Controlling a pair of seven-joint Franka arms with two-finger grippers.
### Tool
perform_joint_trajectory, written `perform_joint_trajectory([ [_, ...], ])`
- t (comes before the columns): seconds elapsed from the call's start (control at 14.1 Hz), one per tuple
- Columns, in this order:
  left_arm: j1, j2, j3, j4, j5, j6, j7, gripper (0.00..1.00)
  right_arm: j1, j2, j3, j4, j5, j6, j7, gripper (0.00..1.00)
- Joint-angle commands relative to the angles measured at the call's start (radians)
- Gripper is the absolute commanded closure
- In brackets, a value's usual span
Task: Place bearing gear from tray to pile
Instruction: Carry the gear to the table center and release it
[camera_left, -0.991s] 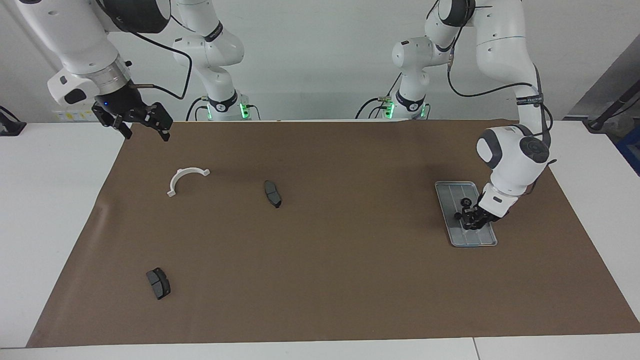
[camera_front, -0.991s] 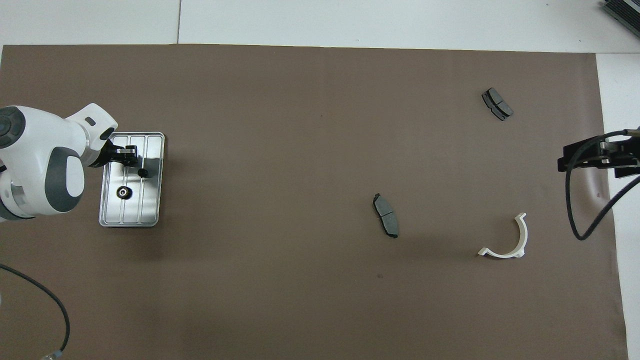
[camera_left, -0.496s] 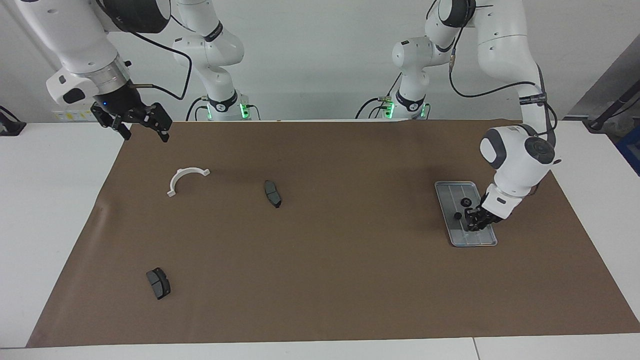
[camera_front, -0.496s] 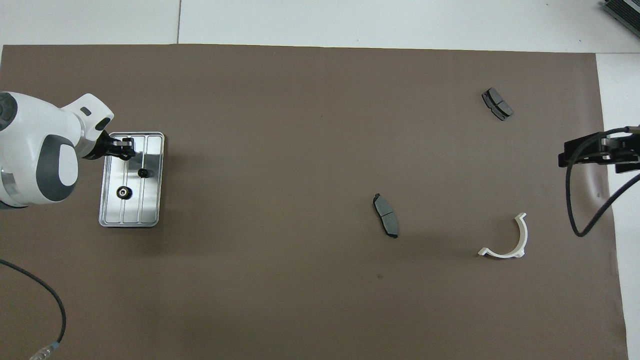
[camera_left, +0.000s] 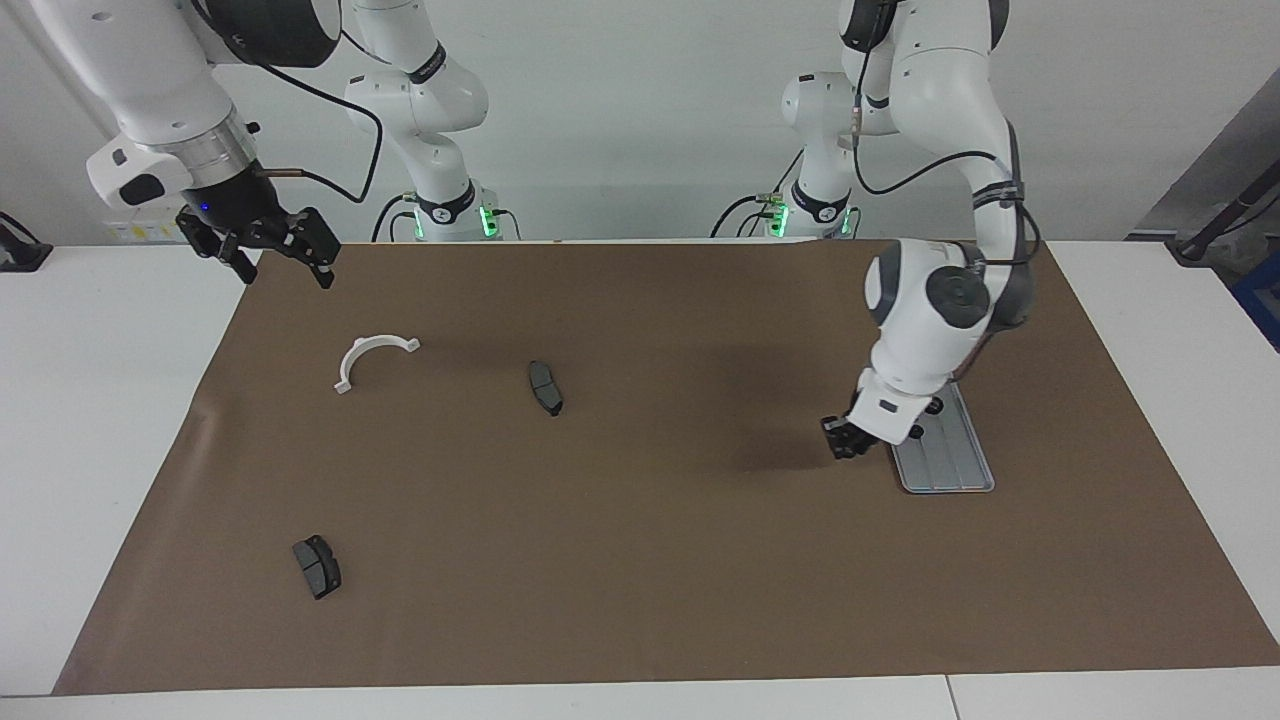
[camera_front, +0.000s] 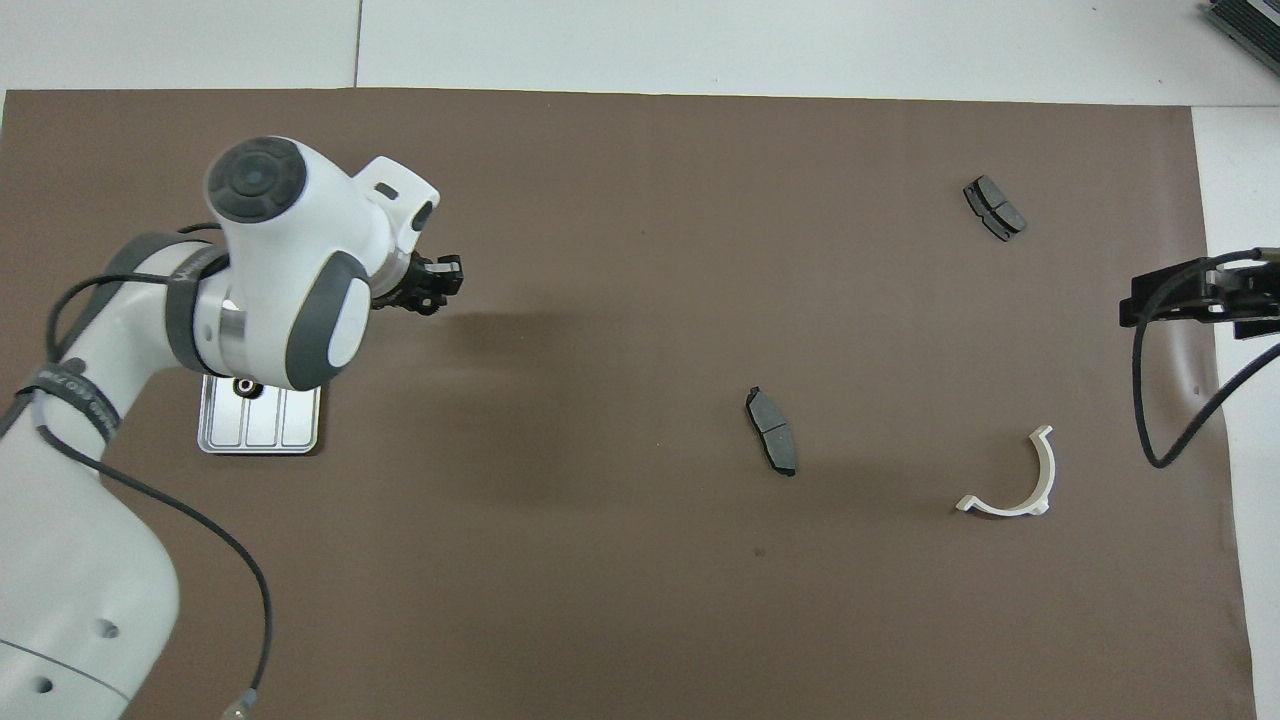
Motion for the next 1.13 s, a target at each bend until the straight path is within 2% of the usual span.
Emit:
perform_joint_trajectory([
  [0.0, -0.131, 0.002, 0.022, -0.004, 0.009, 0.008, -0.133, 1.0, -0.005, -0.023, 0.002, -0.033, 0.001, -0.012, -0.024, 0.0],
  [0.42, -0.334, 0.019, 0.02, -0.045, 0.008, 0.114, -0.258, 1.0, -0.003, -0.041, 0.004, -0.079, 0.002, 0.036, -0.033, 0.0],
  [0.5, -0.343, 0.017, 0.019, -0.062, 0.008, 0.14, -0.265, 0.94, -0.003, -0.041, 0.004, -0.082, 0.002, 0.04, -0.033, 0.0],
  [0.57, -0.343, 0.016, 0.019, -0.065, 0.008, 0.152, -0.265, 0.74, -0.003, -0.041, 0.002, -0.082, 0.002, 0.041, -0.032, 0.0],
  [0.78, -0.34, 0.017, 0.019, -0.056, 0.008, 0.157, -0.265, 0.22, 0.006, -0.038, 0.004, -0.088, -0.004, 0.069, -0.032, 0.0],
  [0.92, -0.326, 0.016, 0.025, -0.044, 0.008, 0.152, -0.264, 0.15, 0.006, -0.024, 0.029, -0.09, -0.004, 0.089, -0.023, 0.0],
  [1.06, -0.264, 0.002, 0.026, -0.035, 0.008, 0.137, -0.255, 0.13, 0.007, 0.009, 0.072, -0.09, -0.004, 0.116, 0.009, 0.0],
])
